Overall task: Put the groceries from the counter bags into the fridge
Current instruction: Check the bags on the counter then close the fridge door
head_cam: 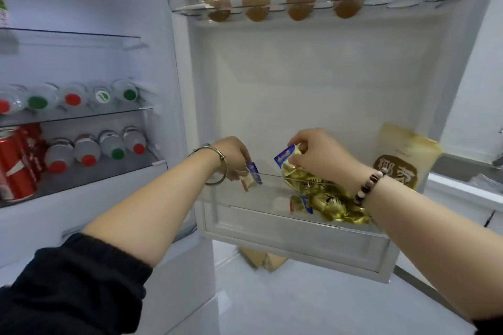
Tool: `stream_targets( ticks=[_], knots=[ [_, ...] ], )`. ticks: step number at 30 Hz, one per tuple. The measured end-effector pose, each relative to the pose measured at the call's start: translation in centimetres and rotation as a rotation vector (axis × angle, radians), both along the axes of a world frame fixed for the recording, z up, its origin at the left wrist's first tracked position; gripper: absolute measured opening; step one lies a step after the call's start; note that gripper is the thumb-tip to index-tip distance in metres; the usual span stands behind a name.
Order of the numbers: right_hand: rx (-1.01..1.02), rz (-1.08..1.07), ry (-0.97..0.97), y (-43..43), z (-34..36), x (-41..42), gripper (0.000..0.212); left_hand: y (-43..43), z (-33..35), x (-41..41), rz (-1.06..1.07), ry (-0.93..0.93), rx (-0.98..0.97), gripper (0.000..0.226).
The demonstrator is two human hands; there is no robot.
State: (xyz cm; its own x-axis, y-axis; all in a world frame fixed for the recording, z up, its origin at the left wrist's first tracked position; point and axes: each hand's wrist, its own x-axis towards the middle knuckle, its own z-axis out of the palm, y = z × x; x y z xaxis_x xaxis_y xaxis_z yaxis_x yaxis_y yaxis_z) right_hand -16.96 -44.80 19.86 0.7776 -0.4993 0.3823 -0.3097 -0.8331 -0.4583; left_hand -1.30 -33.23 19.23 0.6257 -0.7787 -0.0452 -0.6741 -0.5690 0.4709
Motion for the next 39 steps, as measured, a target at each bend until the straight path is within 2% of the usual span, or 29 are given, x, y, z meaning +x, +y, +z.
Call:
stream_targets(
  ticks=[5, 11, 15, 19, 23, 26, 30, 33, 36, 39],
  knots=[
    [-0.066, -0.018, 0.354, 0.8, -0.3, 4.5, 0.022, -0.8, -0.4, 2.3, -0.137, 0.182, 0.175, 0.012],
    [-0.011, -0.021, 0.480, 1.3, -1.3, 6.3, 0.014, -0.8, -0.8, 2.5, -0.185, 0.339, 0.115, 0.018],
    [-0.072, -0.081, 0.471, 1.2, -1.7, 6.6, 0.021, -0.6, -0.5, 2.3, -0.220, 0.340, 0.123, 0.013],
    [-0.081, -0.126, 0.417, 1.2, -1.7, 6.5, 0.028, -0.6, -0.1, 2.0, -0.232, 0.299, 0.183, 0.033],
    [-0.074, -0.139, 0.344, 1.5, -1.7, 6.3, 0.022, -0.5, -0.6, 1.8, -0.201, 0.264, 0.101, 0.023],
    [-0.094, -0.171, 0.269, 1.9, -1.5, 6.0, 0.024, -0.7, -1.2, 2.1, -0.156, 0.118, -0.033, 0.021],
    [-0.199, -0.239, 0.083, 2.2, -1.1, 3.9, 0.025, -0.2, -1.6, 1.7, -0.096, -0.351, -0.309, 0.023],
    [-0.290, -0.241, -0.034, 1.9, -1.3, 0.8, 0.028, 0.2, -1.9, -0.6, -0.109, -0.431, -0.490, 0.022],
    [-0.387, -0.213, -0.132, 1.1, -2.0, -3.0, 0.034, -0.6, -2.6, -4.6, -0.218, -0.487, -0.565, 0.023],
    [-0.578, -0.148, -0.229, 0.0, -3.0, -7.1, 0.023, -2.3, -3.9, -9.0, -0.346, -0.602, -0.633, 0.032]
  ],
)
